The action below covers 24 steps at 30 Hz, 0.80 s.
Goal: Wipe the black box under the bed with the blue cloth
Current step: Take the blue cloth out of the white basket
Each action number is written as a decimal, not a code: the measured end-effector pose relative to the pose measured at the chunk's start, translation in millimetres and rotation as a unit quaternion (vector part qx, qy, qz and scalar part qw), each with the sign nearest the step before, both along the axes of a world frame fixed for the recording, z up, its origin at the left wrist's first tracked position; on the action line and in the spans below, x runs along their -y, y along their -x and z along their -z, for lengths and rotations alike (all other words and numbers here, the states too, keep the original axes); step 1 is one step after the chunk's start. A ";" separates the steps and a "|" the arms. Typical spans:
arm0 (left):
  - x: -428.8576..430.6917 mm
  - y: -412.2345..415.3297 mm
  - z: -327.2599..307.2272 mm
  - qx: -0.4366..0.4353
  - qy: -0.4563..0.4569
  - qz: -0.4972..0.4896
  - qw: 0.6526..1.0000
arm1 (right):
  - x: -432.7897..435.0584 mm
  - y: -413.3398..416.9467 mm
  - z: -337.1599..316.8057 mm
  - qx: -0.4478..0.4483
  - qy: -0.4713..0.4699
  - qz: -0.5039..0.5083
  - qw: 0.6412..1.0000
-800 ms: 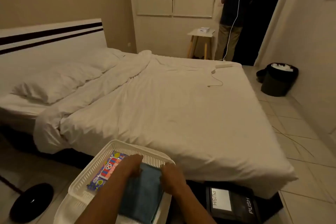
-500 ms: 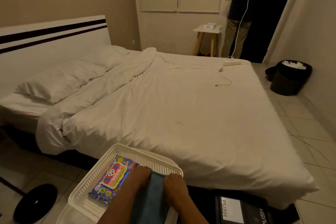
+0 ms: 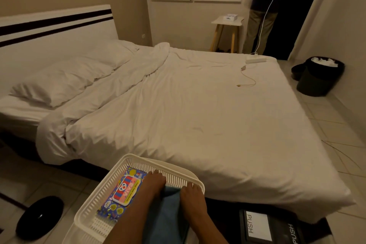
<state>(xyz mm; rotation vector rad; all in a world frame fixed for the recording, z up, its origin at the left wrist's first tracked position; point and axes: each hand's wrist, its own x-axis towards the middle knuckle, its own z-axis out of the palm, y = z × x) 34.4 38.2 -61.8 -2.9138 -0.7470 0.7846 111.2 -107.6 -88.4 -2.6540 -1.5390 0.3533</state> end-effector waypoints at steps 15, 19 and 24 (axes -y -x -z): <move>-8.2 24.6 -103.0 0.028 0.186 -0.085 0.978 | 9.5 -4.9 -75.2 -0.043 -0.028 -0.013 0.999; -6.4 34.0 -154.0 0.072 0.184 -0.095 0.976 | 16.1 -15.2 -129.3 -0.047 -0.021 -0.033 0.998; 15.1 34.4 -221.4 0.178 0.176 -0.096 0.963 | 42.2 -30.6 -193.1 -0.067 -0.115 0.006 0.991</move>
